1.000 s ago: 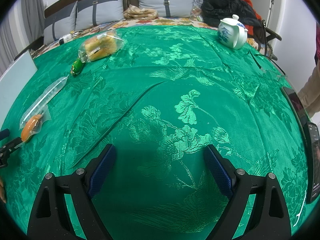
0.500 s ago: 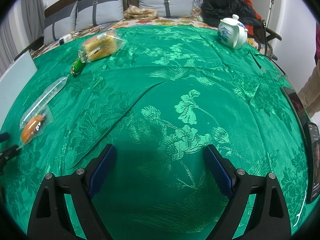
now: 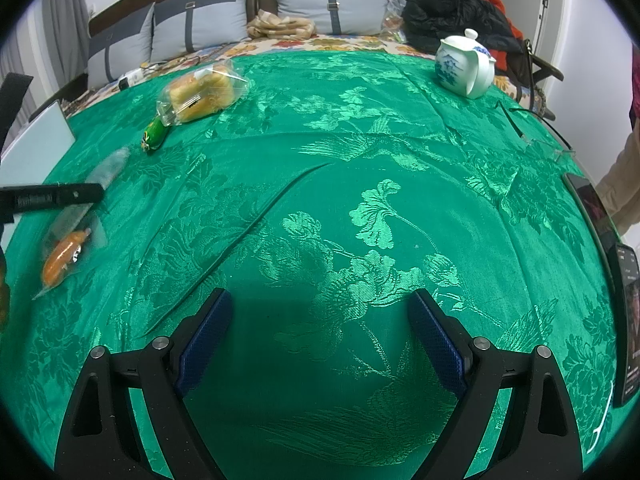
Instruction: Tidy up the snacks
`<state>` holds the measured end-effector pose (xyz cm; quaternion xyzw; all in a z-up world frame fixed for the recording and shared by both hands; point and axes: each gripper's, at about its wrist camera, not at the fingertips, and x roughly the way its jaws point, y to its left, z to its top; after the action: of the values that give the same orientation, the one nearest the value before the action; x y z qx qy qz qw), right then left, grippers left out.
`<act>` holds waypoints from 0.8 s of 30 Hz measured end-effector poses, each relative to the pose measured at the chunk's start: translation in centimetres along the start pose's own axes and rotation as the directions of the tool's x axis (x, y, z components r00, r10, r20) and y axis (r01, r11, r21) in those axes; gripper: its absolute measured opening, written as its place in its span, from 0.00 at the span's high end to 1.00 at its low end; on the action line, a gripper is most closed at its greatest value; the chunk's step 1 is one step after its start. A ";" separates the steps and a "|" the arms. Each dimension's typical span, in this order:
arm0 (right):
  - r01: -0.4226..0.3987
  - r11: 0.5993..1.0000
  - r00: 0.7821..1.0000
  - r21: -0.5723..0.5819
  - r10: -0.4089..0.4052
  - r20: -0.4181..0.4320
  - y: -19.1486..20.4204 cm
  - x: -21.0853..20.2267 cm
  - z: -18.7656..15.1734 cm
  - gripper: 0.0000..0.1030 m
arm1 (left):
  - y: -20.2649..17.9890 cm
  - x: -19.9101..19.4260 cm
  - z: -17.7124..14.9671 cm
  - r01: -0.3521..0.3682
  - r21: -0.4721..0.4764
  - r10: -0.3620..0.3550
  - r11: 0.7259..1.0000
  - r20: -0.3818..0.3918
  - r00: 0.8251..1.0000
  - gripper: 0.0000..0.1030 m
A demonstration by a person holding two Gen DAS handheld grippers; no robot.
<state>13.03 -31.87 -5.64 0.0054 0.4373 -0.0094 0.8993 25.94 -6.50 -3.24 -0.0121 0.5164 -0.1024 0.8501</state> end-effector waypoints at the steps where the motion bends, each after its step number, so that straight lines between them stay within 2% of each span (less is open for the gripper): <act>1: 0.000 1.000 1.000 0.000 0.000 0.000 0.1 0.0 0.0 0.10 | 1.0 -0.5 -0.4 -0.018 -0.033 0.019 0.999 0.006 1.000 0.83; 6: -0.001 1.000 1.000 0.001 0.001 0.000 0.0 0.0 0.0 0.10 | 4.4 -2.5 -3.6 -0.065 -0.079 0.065 0.995 -0.002 0.998 0.82; 8: 0.000 1.000 1.000 0.000 0.000 0.000 0.0 0.0 0.0 0.10 | 5.0 -3.1 -4.8 -0.080 -0.066 0.082 0.995 0.025 0.996 0.80; 10: 0.005 1.000 1.000 -0.003 -0.005 -0.001 0.1 0.0 0.0 0.10 | 4.6 -3.3 -5.7 -0.097 -0.031 0.098 0.995 0.060 0.993 0.74; 11: 0.008 1.000 1.000 -0.005 -0.008 -0.001 0.1 0.0 0.0 0.10 | 4.7 -3.2 -5.9 -0.107 -0.016 0.108 0.994 0.070 0.992 0.58; 12: 0.009 1.000 1.000 -0.006 -0.009 -0.002 0.1 0.0 0.0 0.10 | 4.6 -3.0 -5.9 -0.133 -0.003 0.133 0.991 0.076 0.988 0.34; 13: 0.008 1.000 1.000 -0.005 -0.008 -0.002 0.1 0.0 0.0 0.10 | 4.4 -2.7 -6.0 -0.168 0.003 0.167 0.986 0.085 0.982 0.27; 14: 0.008 1.000 1.000 -0.006 -0.008 -0.001 0.1 0.0 0.0 0.10 | 4.5 -2.7 -6.3 -0.188 -0.003 0.187 0.982 0.111 0.976 0.22; 16: 0.007 1.000 1.000 -0.005 -0.007 -0.001 0.1 0.0 0.0 0.10 | 5.6 -2.9 -6.8 -0.178 -0.035 0.181 0.983 0.131 0.975 0.17; 21: 0.001 1.000 1.000 -0.004 -0.001 -0.002 0.0 0.0 0.0 0.10 | 6.8 -2.7 -6.8 -0.192 -0.096 0.204 0.977 0.132 0.970 0.04; 24: 0.001 1.000 1.000 -0.004 -0.001 -0.002 0.0 0.1 0.0 0.10 | 7.0 -2.3 -6.6 -0.207 -0.110 0.220 0.972 0.121 0.968 0.00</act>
<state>13.06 -31.85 -5.68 0.0034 0.4381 -0.0091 0.8989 20.26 1.31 -5.17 -0.0043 0.4615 0.0158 0.8870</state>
